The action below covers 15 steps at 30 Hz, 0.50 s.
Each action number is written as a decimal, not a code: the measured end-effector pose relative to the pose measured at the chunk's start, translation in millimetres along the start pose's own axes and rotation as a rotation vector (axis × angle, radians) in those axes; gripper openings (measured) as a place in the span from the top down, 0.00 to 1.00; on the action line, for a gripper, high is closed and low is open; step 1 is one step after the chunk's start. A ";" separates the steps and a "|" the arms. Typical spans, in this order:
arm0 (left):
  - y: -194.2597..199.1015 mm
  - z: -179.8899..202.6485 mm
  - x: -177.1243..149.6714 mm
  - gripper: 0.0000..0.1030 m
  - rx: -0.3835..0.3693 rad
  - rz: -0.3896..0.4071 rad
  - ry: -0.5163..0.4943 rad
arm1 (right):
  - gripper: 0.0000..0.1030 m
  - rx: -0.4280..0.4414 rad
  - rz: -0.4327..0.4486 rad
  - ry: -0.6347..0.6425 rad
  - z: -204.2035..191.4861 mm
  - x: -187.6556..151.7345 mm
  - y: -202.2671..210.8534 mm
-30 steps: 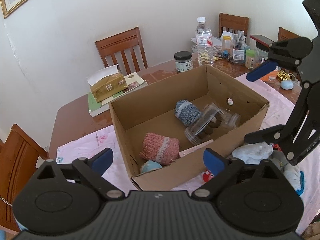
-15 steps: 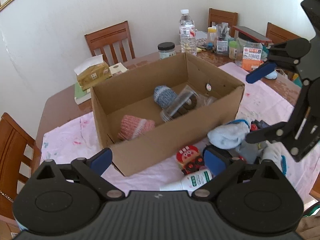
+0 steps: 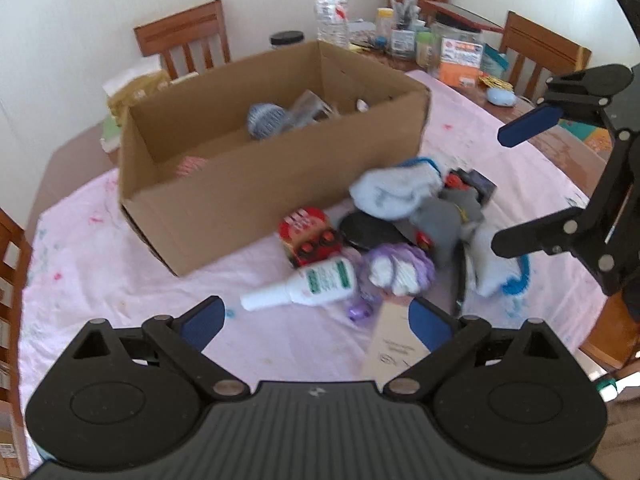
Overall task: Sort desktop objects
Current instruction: 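Move the left tool to the beige KASI box while the right tool reaches the white knit glove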
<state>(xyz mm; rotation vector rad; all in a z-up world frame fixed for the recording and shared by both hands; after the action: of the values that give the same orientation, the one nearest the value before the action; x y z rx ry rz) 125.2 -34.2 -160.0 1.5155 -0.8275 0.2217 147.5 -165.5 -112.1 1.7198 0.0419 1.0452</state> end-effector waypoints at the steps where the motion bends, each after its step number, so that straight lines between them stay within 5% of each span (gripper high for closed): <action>1: -0.2 2.5 -2.7 0.04 -0.005 -0.001 -0.004 | 0.00 -0.002 0.000 -0.018 0.0 -4.8 0.2; 15: -12.5 2.0 -17.5 0.04 0.033 -0.042 0.073 | 0.00 -0.074 0.006 -0.216 3.1 -57.4 5.5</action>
<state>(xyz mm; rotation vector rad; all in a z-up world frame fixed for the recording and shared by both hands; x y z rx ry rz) 119.5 -31.0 -180.5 1.5448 -0.7361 0.2590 111.9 -198.6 -143.2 1.7564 -0.1378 0.8503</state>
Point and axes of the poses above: each gripper's, at about its wrist camera, not at the fingertips, and y roughly against the way its jaws point, z to its right, x to its top, the point moved 7 cm from there along -y, roughly the way its jaws point, and after that the axes turned 6 degrees about x, right-handed, at the moved point
